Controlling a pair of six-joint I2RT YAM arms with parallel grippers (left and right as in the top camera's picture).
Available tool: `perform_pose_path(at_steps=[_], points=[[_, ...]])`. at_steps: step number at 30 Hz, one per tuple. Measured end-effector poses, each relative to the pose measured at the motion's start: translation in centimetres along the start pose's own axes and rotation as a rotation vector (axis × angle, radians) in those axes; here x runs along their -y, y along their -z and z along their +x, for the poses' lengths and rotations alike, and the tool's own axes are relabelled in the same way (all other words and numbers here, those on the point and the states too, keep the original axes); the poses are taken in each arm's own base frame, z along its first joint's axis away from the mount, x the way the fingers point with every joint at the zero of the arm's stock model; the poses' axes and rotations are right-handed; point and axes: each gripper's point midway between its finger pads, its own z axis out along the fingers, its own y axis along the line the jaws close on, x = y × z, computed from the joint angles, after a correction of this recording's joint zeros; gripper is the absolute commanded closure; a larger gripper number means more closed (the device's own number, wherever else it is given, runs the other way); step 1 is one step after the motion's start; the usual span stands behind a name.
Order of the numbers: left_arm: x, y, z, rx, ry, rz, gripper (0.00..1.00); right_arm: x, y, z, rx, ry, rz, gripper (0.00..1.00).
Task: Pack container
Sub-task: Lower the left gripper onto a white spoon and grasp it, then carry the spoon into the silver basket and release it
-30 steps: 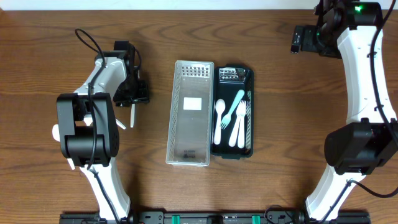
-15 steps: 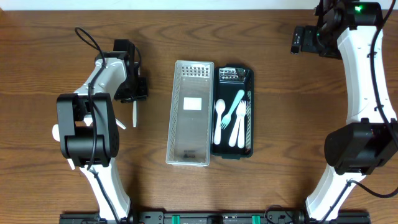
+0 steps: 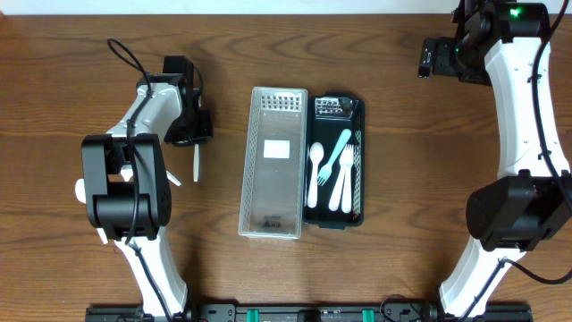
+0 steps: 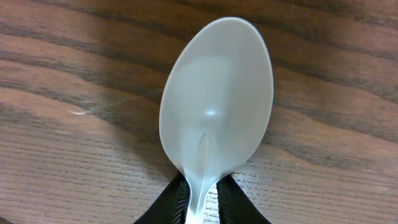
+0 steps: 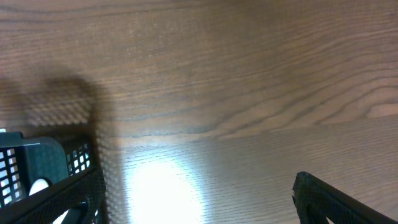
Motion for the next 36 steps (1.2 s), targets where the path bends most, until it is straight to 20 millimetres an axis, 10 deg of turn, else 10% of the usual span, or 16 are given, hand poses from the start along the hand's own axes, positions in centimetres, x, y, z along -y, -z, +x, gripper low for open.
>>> perform_pose_path(at_steps=[21, 29, 36], points=[[0.4, 2.6, 2.2, -0.062, -0.037, -0.047, 0.94, 0.0, 0.0, 0.0, -0.001, 0.001, 0.001, 0.01], [11.2, 18.3, 1.6, 0.356, -0.223, 0.090, 0.94, 0.0, 0.0, 0.0, 0.000, 0.008, 0.000, 0.01], [18.6, 19.1, 5.5, 0.373, -0.376, 0.161, 0.94, 0.0, 0.0, 0.0, 0.000, 0.011, 0.000, 0.01]])
